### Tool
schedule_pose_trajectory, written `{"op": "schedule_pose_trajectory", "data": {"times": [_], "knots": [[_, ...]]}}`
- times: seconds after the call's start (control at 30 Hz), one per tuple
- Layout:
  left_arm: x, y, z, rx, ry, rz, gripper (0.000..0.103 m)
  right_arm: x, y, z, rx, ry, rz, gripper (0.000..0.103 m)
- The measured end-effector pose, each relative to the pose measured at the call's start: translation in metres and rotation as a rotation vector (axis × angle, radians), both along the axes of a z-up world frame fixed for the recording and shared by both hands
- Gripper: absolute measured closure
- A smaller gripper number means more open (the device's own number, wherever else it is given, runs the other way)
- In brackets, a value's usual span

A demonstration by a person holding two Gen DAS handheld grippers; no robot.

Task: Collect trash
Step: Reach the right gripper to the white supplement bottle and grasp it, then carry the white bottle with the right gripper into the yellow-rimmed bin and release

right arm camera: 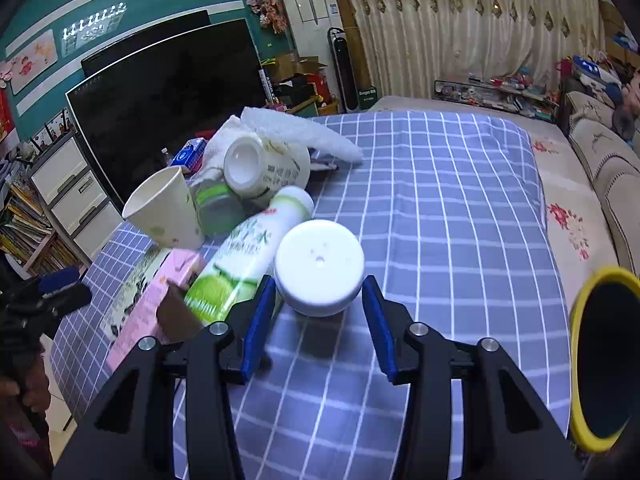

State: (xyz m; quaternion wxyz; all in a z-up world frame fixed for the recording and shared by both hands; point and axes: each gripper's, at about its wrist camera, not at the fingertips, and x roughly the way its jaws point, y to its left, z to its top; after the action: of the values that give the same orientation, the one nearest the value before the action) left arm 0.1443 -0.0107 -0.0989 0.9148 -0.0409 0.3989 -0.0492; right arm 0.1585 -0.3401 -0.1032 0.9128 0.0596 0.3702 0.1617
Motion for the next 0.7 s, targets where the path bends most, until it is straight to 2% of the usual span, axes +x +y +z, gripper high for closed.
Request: {"op": "schedule_pose_trajectory", "data": {"times": [0.23,0.47,0.6,0.7], "knots": [[-0.001,0.002,-0.001,-0.003,0.0,0.005,0.004,0.036,0.017,-0.009,-0.025,-0.002,0.024,0.054],[0.001,0.006,-0.004,-0.018,0.014,0.007,0.004,0.043,0.008,-0.015,-0.003,0.027,0.018,0.055],[0.0,0.002,-0.004,-0.021,0.011,-0.011,0.004,0.031,-0.006,0.001,0.04,-0.009,-0.002,0.055],[-0.001,-0.001,-0.002,-0.013,0.001,-0.023,0.004,0.012,-0.026,0.025,0.057,-0.073,-0.03,0.056]]}}
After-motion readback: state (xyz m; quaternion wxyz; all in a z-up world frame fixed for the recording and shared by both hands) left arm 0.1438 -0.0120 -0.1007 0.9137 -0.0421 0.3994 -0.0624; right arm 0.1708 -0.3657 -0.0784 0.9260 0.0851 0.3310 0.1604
